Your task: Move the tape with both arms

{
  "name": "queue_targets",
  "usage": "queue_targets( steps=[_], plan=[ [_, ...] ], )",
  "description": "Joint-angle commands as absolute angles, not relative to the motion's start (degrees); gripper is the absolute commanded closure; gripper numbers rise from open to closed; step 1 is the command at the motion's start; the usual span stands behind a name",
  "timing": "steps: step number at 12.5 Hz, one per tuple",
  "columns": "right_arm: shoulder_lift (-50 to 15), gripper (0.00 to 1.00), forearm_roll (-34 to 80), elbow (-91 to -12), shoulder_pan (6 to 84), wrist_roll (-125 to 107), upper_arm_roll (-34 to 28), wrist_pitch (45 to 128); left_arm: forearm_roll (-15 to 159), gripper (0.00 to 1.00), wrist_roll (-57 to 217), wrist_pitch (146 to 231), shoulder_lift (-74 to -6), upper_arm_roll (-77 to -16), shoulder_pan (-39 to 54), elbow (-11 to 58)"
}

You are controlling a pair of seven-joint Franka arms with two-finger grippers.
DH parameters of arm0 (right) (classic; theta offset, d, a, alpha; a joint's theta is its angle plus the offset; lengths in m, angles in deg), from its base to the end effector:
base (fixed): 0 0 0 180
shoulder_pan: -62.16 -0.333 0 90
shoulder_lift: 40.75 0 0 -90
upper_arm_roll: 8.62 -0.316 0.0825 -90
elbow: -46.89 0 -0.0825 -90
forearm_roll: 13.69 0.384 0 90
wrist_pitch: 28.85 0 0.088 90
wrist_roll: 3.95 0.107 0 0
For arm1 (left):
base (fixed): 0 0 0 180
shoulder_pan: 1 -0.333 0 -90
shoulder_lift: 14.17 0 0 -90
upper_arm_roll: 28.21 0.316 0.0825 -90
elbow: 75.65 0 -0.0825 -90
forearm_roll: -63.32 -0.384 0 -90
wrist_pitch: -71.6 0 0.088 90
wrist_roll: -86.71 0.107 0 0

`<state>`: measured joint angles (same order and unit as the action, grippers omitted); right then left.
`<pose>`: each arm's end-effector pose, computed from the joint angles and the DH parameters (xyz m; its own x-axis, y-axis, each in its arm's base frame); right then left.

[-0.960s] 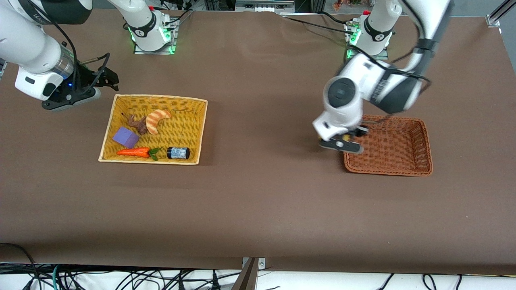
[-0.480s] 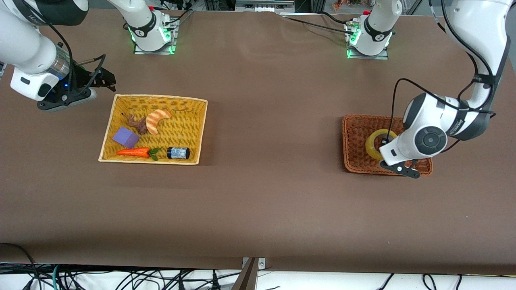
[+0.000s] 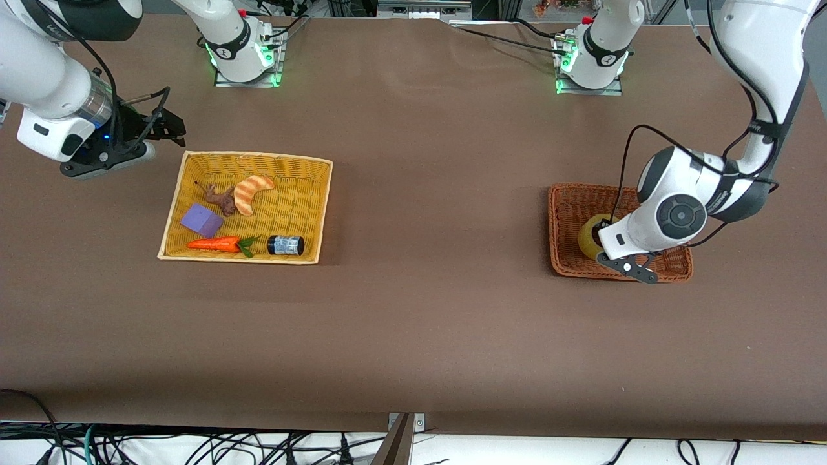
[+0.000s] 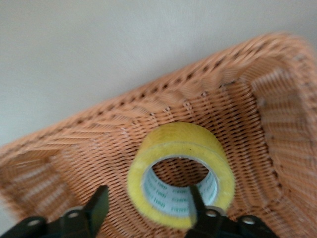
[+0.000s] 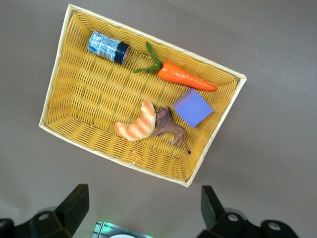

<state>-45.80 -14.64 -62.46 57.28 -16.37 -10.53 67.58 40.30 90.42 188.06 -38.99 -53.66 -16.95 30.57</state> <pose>0.5159 0.0603 0.5221 0.9342 0.3291 -0.1379 0.3308 -0.9436 -0.0109 0.6112 -0.0643 0.2926 0.8929 -0.3953 -0.2156 -0.4260 -0.8968 -0.1197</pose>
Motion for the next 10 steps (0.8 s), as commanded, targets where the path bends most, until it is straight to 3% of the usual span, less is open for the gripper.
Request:
queue_targets(
  steps=[1, 4, 6, 9, 10],
  plan=[
    [-47.3, 0.00, -15.5, -63.7, 56.3, -16.3, -9.7, 68.1, 43.8, 0.00, 90.7, 179.6, -32.7, -55.5, -17.3, 21.8],
    [-47.4, 0.00, -15.5, -63.6, 56.2, -16.3, -9.7, 67.8, 52.4, 0.00, 90.4, 170.9, -31.3, -55.3, -17.6, 7.8],
    [-47.4, 0.00, -15.4, -63.5, 56.2, -16.1, -9.9, 67.6, 58.5, 0.00, 90.4, 169.5, -27.8, -50.4, -15.8, 6.8],
    [-47.4, 0.00, -14.6, -60.3, 56.2, -16.1, -11.5, 65.5, 62.6, 0.00, 90.2, 169.7, -22.4, -33.7, -3.4, 10.9],
    [-47.3, 0.00, -14.5, -58.0, 56.3, -16.3, -11.6, 64.2, 63.7, 0.00, 90.1, 169.8, -21.0, -31.9, -1.8, 13.3]
  ],
)
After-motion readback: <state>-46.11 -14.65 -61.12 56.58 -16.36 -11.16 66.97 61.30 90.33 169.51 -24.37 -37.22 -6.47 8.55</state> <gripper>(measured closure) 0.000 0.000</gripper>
